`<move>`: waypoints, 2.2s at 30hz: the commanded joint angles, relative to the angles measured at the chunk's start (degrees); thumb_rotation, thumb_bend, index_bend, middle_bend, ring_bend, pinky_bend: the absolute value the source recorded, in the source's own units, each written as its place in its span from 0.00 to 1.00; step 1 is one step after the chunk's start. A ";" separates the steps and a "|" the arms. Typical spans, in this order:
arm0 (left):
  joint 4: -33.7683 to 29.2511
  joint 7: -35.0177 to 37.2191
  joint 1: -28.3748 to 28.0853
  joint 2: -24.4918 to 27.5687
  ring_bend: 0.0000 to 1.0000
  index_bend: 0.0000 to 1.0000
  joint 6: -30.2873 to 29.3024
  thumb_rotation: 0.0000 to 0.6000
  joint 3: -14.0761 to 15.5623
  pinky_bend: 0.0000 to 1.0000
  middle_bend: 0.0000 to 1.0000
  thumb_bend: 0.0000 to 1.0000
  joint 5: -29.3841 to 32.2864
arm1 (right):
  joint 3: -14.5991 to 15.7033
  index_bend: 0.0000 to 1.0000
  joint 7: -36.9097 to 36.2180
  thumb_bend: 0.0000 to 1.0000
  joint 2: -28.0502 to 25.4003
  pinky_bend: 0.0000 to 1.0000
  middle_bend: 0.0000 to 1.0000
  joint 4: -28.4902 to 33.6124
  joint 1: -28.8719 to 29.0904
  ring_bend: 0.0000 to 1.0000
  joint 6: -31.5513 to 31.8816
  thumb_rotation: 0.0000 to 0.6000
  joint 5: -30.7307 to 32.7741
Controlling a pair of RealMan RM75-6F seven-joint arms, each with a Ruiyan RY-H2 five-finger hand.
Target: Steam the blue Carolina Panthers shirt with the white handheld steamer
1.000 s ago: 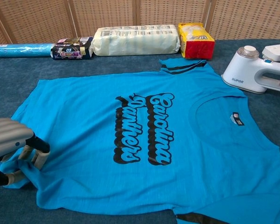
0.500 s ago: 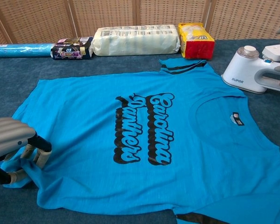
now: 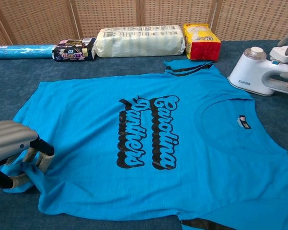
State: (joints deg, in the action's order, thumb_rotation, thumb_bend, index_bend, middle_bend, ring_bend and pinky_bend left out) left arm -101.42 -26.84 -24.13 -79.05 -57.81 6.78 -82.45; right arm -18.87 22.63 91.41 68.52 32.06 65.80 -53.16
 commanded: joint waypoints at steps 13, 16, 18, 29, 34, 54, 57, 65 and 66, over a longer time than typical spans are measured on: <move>0.90 0.99 -0.16 -0.42 0.57 0.57 0.16 1.00 0.02 0.65 0.63 0.43 0.24 | -0.47 0.28 4.40 0.32 5.35 0.38 0.36 -8.66 2.98 0.37 -0.30 1.00 1.61; 1.19 1.26 -0.22 -0.53 0.57 0.57 0.24 1.00 0.05 0.65 0.63 0.43 0.25 | -0.75 0.29 4.45 0.33 7.09 0.39 0.38 -11.74 3.67 0.38 -0.63 1.00 1.76; 1.33 1.42 -0.26 -0.57 0.57 0.57 0.23 1.00 0.02 0.65 0.63 0.43 0.27 | -0.99 0.30 4.71 0.33 7.98 0.39 0.38 -13.51 4.09 0.39 -1.17 1.00 2.11; 1.38 1.67 -0.39 -0.60 0.57 0.57 0.27 1.00 0.02 0.65 0.62 0.43 0.60 | -1.77 0.32 5.62 0.35 12.08 0.41 0.41 -22.18 5.96 0.41 -4.12 1.00 3.03; 1.18 1.44 -0.44 -0.53 0.57 0.57 0.24 1.00 -0.03 0.65 0.63 0.43 0.88 | -2.32 0.34 5.43 0.36 13.55 0.41 0.42 -25.59 6.75 0.43 -5.18 1.00 3.04; 0.89 0.87 -0.49 -0.59 0.57 0.57 0.24 1.00 -0.05 0.65 0.63 0.43 2.22 | -5.81 0.73 -1.45 0.35 18.86 0.79 0.77 -38.44 10.07 0.81 -8.46 1.00 1.96; 0.87 0.66 -0.59 -0.69 0.57 0.57 0.30 1.00 -0.10 0.65 0.63 0.43 2.32 | -6.48 0.75 -5.44 0.35 18.73 0.82 0.80 -38.54 9.76 0.84 -8.56 1.00 1.33; 0.83 0.21 -0.70 -0.79 0.57 0.57 0.15 1.00 -0.25 0.65 0.63 0.43 2.61 | -7.18 0.77 -13.96 0.34 17.70 0.85 0.82 -37.46 8.88 0.87 -7.63 1.00 -0.93; 0.81 0.17 -0.70 -0.77 0.57 0.57 0.13 1.00 -0.26 0.65 0.63 0.43 2.67 | -7.26 0.77 -14.93 0.34 17.34 0.85 0.82 -36.86 8.66 0.87 -7.50 1.00 -1.22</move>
State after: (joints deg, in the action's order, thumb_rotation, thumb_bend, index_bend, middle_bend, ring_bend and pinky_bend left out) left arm -100.61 -26.68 -24.83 -79.81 -57.68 6.52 -79.79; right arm -25.84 9.09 109.31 30.87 41.12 57.96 -53.70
